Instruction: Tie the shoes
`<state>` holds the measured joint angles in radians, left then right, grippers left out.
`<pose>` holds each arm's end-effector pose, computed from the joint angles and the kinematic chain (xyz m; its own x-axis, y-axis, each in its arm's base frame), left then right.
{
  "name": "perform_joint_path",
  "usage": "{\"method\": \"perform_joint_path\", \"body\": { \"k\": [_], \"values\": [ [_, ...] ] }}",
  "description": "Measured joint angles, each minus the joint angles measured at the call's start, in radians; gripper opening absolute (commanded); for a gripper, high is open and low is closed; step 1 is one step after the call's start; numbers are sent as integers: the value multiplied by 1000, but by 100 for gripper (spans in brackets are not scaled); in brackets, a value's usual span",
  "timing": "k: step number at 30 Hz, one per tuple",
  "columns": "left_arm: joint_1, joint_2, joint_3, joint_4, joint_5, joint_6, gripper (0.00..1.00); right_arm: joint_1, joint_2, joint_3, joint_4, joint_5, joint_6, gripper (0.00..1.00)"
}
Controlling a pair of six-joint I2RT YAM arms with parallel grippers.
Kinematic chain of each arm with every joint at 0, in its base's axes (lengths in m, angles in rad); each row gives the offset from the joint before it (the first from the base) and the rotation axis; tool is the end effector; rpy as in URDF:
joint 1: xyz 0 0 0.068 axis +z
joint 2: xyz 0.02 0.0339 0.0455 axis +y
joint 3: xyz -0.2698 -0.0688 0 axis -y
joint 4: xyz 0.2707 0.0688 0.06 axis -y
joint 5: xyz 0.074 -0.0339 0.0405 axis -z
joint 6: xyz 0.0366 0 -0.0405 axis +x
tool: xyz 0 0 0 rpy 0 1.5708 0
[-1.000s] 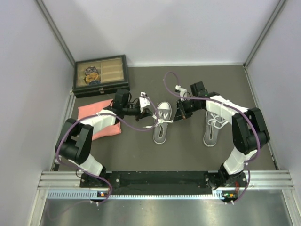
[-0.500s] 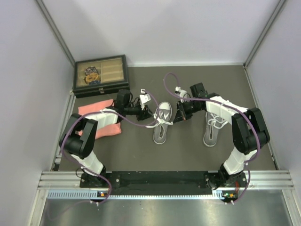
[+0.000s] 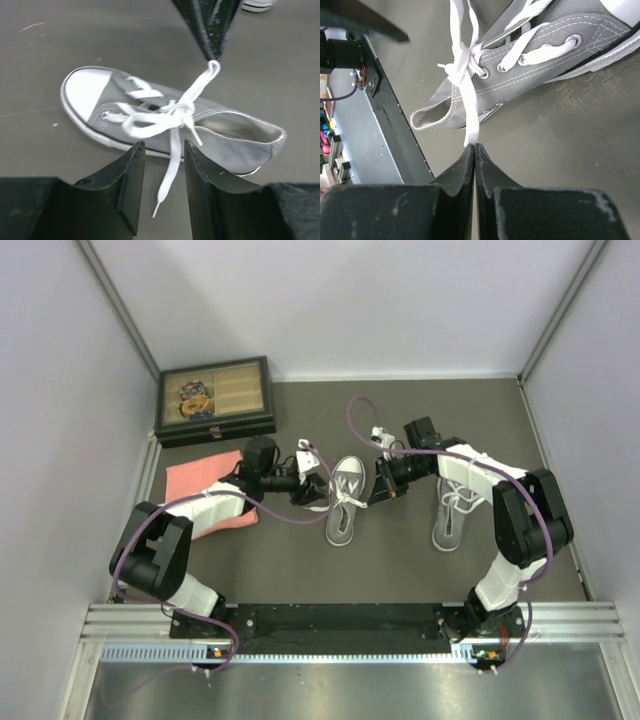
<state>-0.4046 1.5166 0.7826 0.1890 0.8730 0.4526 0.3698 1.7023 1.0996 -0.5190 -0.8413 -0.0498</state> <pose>0.2923 -0.1557 0.1956 -0.0546 0.3290 -0.9427 0.9776 0.2100 0.0167 0.3212 0.1538 0.1883 -0.8119 -0.3503 -0.4670 -0.5838 0.4876 0.6491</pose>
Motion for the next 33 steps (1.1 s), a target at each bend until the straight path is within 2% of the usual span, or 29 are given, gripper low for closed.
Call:
{"method": "perform_joint_path", "body": {
  "k": [4, 11, 19, 22, 26, 33],
  "values": [
    [-48, 8, 0, -16, -3, 39, 44, 1, 1, 1, -11, -10, -8, 4],
    [-91, 58, 2, -48, -15, 85, 45, 2, 9, 2, -31, -29, -19, 20],
    [-113, 87, 15, -58, -61, 102, 39, 3, 14, 18, -72, -40, -38, 37],
    [-114, 97, 22, -58, -70, 104, 37, 0, 14, 40, -77, -39, -47, 38],
    [-114, 99, 24, -55, -78, 104, 32, 2, 20, 80, -63, -24, -47, 34],
    [-114, 99, 24, -54, -78, 103, 31, 20, 80, 133, -19, -10, -64, 34]
  ]
}}
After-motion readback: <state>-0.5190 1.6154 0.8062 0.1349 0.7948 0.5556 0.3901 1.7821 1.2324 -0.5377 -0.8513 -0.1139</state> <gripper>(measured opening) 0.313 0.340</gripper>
